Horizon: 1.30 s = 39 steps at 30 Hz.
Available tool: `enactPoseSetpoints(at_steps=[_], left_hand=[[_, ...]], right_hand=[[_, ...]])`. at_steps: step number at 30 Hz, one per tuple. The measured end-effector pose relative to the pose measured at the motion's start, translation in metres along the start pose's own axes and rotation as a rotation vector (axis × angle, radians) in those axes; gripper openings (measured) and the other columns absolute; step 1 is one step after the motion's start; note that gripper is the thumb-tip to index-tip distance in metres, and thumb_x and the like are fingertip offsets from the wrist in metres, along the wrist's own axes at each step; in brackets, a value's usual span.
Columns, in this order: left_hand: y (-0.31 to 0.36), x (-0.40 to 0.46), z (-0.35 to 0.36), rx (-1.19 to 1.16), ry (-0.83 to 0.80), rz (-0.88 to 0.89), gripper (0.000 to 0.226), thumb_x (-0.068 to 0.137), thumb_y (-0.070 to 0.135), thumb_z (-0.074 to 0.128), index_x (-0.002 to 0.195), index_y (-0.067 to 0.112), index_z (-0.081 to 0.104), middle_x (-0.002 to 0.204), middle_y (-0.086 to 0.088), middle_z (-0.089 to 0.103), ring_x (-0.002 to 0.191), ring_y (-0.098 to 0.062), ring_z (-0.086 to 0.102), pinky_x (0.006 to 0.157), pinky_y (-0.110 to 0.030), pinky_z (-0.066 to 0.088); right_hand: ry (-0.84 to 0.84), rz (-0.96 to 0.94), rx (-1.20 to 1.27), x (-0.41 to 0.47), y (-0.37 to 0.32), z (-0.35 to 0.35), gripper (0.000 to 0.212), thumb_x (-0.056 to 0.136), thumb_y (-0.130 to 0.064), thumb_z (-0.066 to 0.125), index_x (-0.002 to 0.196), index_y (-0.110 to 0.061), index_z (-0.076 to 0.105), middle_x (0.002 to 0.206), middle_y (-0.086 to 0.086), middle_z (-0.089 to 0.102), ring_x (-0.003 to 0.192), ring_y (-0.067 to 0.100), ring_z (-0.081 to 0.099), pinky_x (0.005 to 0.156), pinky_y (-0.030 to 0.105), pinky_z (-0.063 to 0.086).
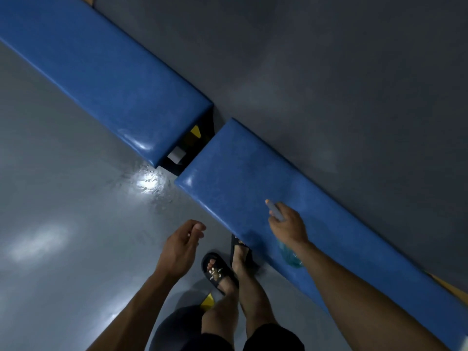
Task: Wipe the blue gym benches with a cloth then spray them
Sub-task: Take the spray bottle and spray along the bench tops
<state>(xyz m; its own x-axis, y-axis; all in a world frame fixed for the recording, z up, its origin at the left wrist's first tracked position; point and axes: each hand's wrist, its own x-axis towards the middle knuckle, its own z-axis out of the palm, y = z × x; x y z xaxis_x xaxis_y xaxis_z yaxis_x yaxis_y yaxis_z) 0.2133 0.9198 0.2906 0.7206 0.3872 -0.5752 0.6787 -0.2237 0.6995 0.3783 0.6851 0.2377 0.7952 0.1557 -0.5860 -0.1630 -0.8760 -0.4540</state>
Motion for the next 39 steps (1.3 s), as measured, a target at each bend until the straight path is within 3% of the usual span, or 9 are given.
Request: enactPoseSetpoints(at_steps=[5,11,15,20,24,28,33,39], left_hand=[[0.001,0.008,-0.006,0.005,0.038,-0.027,0.034,0.102,0.045,0.037,0.102,0.025,0.064,0.091,0.009,0.07,0.078,0.002,0.064,0.066,-0.022,0.049],[-0.004,0.013,-0.015,-0.001,0.078,-0.084,0.032,0.103,0.044,0.038,0.101,0.027,0.065,0.092,0.009,0.07,0.078,-0.002,0.065,0.067,-0.022,0.049],[-0.001,0.016,-0.021,-0.007,0.08,-0.094,0.032,0.104,0.041,0.038,0.104,0.024,0.065,0.094,0.008,0.069,0.082,-0.004,0.066,0.067,-0.019,0.047],[0.009,0.023,-0.028,-0.018,0.085,-0.096,0.038,0.1,0.05,0.035,0.105,0.026,0.065,0.094,0.008,0.069,0.082,-0.007,0.066,0.067,-0.021,0.047],[0.02,0.034,-0.032,-0.041,0.095,-0.08,0.036,0.101,0.048,0.036,0.102,0.027,0.065,0.094,0.008,0.069,0.081,-0.004,0.066,0.068,-0.02,0.047],[0.024,0.046,-0.033,-0.037,0.088,-0.076,0.028,0.104,0.042,0.04,0.097,0.031,0.065,0.092,0.01,0.07,0.081,-0.001,0.065,0.072,-0.026,0.051],[0.016,0.054,-0.042,-0.053,0.073,-0.018,0.028,0.106,0.038,0.04,0.096,0.032,0.065,0.091,0.011,0.07,0.085,0.002,0.064,0.072,-0.023,0.048],[-0.007,0.069,-0.083,-0.098,0.044,-0.051,0.028,0.105,0.035,0.043,0.093,0.029,0.067,0.088,0.007,0.07,0.082,-0.003,0.064,0.075,-0.026,0.05]], right_hand=[[-0.147,-0.169,0.024,-0.017,-0.027,0.047,0.026,0.076,-0.029,0.052,0.095,-0.017,0.065,0.092,0.002,0.07,0.088,0.029,0.064,0.074,0.037,0.05],[-0.121,-0.113,-0.033,-0.015,-0.054,0.081,0.008,0.087,-0.02,0.058,0.082,-0.018,0.053,0.088,0.002,0.062,0.088,0.03,0.057,0.073,0.038,0.042],[-0.089,-0.052,0.087,0.003,-0.054,0.07,0.013,0.084,-0.02,0.057,0.075,-0.018,0.048,0.072,-0.003,0.057,0.072,0.027,0.057,0.066,0.045,0.05],[-0.026,0.03,0.189,0.048,-0.049,0.022,0.009,0.085,-0.022,0.059,0.078,-0.027,0.056,0.075,-0.003,0.065,0.068,0.025,0.065,0.064,0.049,0.057],[0.039,0.009,0.1,0.082,-0.058,-0.023,0.015,0.087,-0.024,0.056,0.074,-0.023,0.051,0.071,0.002,0.061,0.064,0.03,0.063,0.056,0.045,0.055],[0.068,-0.01,-0.055,0.102,-0.075,-0.045,0.019,0.089,-0.023,0.051,0.07,-0.02,0.048,0.071,0.006,0.058,0.066,0.032,0.059,0.057,0.038,0.046],[0.098,0.017,-0.108,0.097,-0.092,-0.033,0.014,0.089,-0.02,0.052,0.076,-0.016,0.052,0.072,0.005,0.059,0.067,0.03,0.059,0.059,0.036,0.046],[-0.036,-0.007,-0.036,0.067,-0.121,0.021,0.009,0.087,-0.022,0.057,0.078,-0.02,0.053,0.076,-0.002,0.063,0.07,0.023,0.063,0.064,0.043,0.056]])
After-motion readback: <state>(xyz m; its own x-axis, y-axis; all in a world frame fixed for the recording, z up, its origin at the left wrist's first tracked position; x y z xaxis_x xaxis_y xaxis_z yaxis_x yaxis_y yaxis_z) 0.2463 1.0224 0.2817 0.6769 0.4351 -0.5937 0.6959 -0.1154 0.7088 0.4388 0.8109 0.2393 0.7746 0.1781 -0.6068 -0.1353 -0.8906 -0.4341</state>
